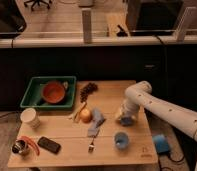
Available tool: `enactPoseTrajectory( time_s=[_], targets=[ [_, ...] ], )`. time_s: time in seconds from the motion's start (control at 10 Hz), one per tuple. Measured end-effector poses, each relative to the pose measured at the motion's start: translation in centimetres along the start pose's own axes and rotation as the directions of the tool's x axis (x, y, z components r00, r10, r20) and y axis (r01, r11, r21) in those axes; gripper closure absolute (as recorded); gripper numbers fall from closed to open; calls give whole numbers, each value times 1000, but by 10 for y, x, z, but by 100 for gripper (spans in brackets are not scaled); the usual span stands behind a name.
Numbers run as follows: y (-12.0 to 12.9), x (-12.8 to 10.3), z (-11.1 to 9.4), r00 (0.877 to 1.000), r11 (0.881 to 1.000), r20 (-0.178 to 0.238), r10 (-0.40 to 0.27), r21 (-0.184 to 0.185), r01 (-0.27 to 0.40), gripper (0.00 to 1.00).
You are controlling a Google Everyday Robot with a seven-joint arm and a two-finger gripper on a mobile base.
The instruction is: Place sponge in table surface
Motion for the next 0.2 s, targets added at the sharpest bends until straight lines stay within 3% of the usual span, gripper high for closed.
enactPoseTrajectory(
  time_s=[0.2],
  targets=[
    [0, 0, -1, 1000, 1000, -2, 0, -1, 0, 20]
  ],
)
